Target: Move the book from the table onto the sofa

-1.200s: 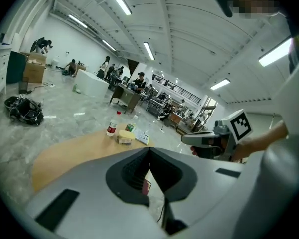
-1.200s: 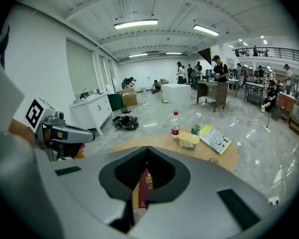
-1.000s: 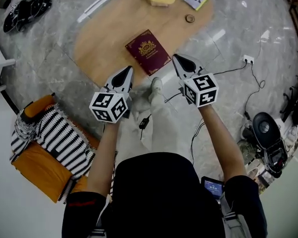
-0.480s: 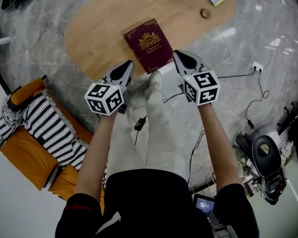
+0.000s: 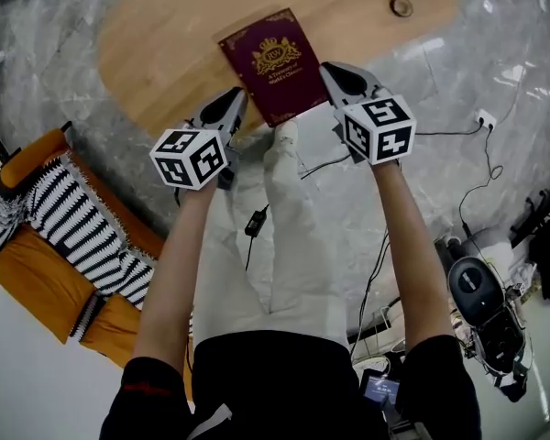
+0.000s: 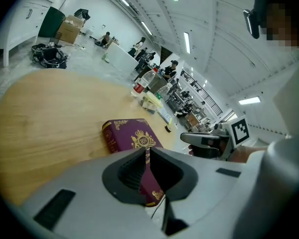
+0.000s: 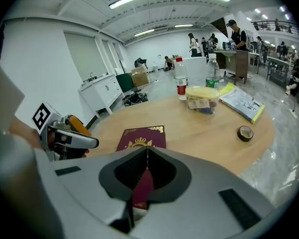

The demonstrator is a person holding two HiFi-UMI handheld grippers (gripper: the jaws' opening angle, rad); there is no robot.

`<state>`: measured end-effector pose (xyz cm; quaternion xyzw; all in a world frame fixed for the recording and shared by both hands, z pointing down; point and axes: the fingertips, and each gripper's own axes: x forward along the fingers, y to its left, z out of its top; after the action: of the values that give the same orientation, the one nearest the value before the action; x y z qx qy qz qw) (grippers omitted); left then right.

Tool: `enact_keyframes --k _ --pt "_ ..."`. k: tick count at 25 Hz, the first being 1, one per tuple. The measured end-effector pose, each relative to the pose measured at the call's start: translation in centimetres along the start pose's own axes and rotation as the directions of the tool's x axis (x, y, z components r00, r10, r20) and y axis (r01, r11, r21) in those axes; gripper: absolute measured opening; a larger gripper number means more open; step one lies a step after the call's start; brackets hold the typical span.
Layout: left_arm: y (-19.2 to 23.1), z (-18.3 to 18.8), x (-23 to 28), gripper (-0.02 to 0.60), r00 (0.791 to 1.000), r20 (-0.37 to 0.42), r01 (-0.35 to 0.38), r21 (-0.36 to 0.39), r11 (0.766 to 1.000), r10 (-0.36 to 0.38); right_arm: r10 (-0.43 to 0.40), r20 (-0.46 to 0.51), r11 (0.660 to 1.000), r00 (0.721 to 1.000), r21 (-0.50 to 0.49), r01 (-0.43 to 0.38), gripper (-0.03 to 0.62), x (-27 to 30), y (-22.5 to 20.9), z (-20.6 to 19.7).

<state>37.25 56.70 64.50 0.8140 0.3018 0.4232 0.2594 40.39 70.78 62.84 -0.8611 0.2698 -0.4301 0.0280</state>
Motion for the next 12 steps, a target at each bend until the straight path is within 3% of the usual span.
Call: enact_keyframes --k 4,8,12 --pt "1.3 -1.4 1.0 0.023 1.000 -0.017 -0.023 -0.021 1.000 0.022 0.015 -0.028 1.000 0.999 -0.013 -0.015 0.014 1.4 -0.6 -1.0" --pt "2.4 -2.7 1.3 0.071 0.999 -0.023 -0.032 -0.061 0.998 0.031 0.023 -0.038 0.999 0.999 -0.038 -0.024 0.014 3.0 -1.4 -0.7" --pt "2.9 -4.0 1.2 0.075 0.999 -0.020 -0.045 -0.092 0.995 0.043 0.037 -0.064 0.993 0.997 -0.106 -0.043 0.014 4.9 -2.2 0.5"
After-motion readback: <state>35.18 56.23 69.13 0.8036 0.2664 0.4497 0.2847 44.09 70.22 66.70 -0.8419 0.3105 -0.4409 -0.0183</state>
